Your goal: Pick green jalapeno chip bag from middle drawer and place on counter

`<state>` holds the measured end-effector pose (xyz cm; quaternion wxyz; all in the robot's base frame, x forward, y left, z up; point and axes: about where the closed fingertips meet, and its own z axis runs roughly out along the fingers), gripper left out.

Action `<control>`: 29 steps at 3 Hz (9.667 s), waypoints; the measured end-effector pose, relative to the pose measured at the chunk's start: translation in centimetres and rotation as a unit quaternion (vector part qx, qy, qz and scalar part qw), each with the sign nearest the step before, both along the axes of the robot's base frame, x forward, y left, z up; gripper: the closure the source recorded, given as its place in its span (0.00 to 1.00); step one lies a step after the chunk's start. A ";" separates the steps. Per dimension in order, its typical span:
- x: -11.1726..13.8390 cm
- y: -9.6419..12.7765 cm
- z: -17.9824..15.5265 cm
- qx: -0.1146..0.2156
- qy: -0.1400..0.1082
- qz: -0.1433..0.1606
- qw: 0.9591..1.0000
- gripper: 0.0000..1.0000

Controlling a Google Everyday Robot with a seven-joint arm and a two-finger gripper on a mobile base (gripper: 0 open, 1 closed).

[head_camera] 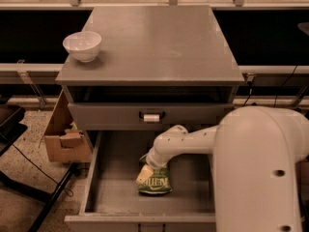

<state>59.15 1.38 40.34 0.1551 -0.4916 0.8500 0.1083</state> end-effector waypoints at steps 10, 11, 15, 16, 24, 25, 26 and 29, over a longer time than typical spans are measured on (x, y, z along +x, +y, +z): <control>-12.7 -7.3 27.2 0.083 -0.079 0.036 0.993 1.00; -11.5 -13.8 35.3 0.071 -0.094 -0.008 0.993 1.00; -0.2 -20.4 59.3 0.060 -0.191 -0.090 0.976 1.00; -0.2 -20.4 59.3 0.060 -0.191 -0.090 0.976 1.00; 27.4 -6.4 61.6 0.079 -0.410 -0.050 0.907 0.40; 27.4 -6.4 61.6 0.079 -0.410 -0.050 0.907 0.09; 27.4 -6.4 61.6 0.079 -0.410 -0.050 0.907 0.00; 19.4 -17.7 67.1 -0.010 -0.424 -0.159 0.892 0.00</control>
Offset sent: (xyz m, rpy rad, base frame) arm 0.0022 0.0193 -0.0120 -0.0264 0.0140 0.0110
